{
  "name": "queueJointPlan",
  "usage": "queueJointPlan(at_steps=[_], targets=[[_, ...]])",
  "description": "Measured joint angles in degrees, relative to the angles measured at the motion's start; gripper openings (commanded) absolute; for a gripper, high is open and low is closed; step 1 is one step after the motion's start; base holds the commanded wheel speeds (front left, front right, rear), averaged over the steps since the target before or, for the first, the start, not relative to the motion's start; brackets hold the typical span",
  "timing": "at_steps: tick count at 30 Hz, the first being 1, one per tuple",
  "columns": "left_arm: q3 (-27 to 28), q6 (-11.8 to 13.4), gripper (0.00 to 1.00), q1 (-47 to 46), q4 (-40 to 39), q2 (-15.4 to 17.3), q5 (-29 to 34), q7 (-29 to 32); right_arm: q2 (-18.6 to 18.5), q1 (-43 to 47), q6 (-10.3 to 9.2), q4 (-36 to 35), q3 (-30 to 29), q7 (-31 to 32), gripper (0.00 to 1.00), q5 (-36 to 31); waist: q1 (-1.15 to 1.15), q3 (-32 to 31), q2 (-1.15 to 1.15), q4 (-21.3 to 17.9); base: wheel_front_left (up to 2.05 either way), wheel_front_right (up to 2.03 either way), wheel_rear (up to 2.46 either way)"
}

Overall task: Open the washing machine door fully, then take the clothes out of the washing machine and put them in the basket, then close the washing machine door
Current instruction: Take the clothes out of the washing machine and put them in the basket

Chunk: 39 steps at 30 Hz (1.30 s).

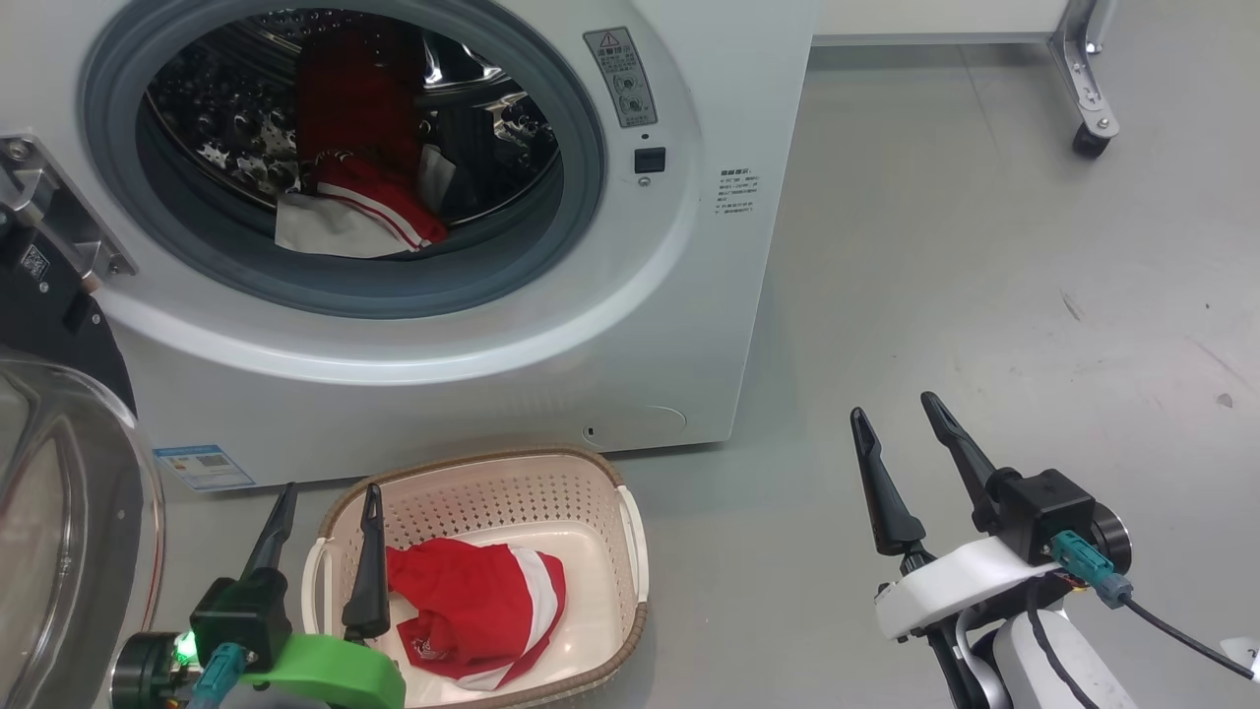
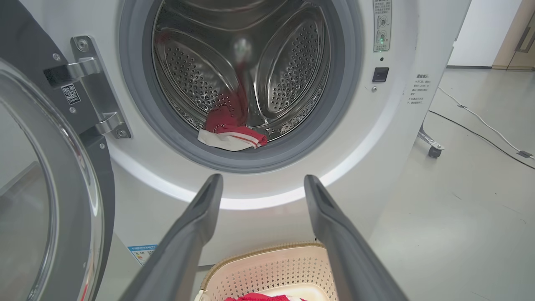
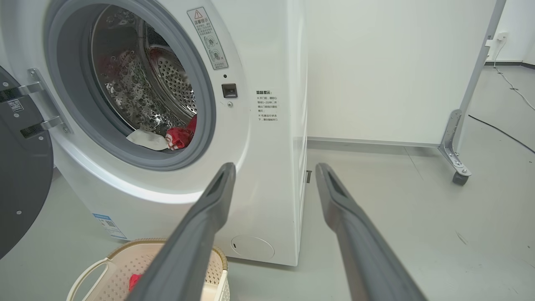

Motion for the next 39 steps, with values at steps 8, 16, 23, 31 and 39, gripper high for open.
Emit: queueJointPlan(at_steps=[8, 16, 23, 31, 39], targets=[[-0.6, 0.1, 1.00, -0.1, -1.6, 0.1, 0.6, 1.0, 0.0, 0.0, 0.15, -1.1, 0.0, 0.0, 1.00, -0.5, 0.00, 2.0, 0.00, -0.1, 0.00, 0.00, 0.00], [-1.8, 0.1, 1.00, -4.0, -1.1, 0.1, 0.9, 4.0, 0.0, -1.7, 0.16, -2.6, 0.3, 0.0, 1.00, -1.0, 0.00, 5.7, 0.00, -0.3, 0.00, 0.00, 0.00], [-3.4, -0.6, 1.00, -11.2, 0.8, 0.0, 1.3, 8.0, 0.0, -4.4, 0.21, -4.2, 1.0, 0.0, 1.00, -1.0, 0.00, 10.4, 0.00, -1.0, 0.00, 0.00, 0.00], [-1.8, -1.0, 1.00, -21.8, 5.0, 0.1, 0.8, 12.4, 0.0, -7.9, 0.21, -5.8, 2.9, 0.0, 1.00, -0.6, 0.01, 16.5, 0.00, -2.5, 0.00, 0.00, 0.00], [0.8, -1.0, 1.00, -33.3, 8.6, 2.1, 0.8, 14.6, -0.1, -12.0, 0.15, -7.4, 4.6, 0.0, 1.00, 1.5, 0.01, 22.8, 0.00, -4.9, 0.00, 0.00, 0.00]])
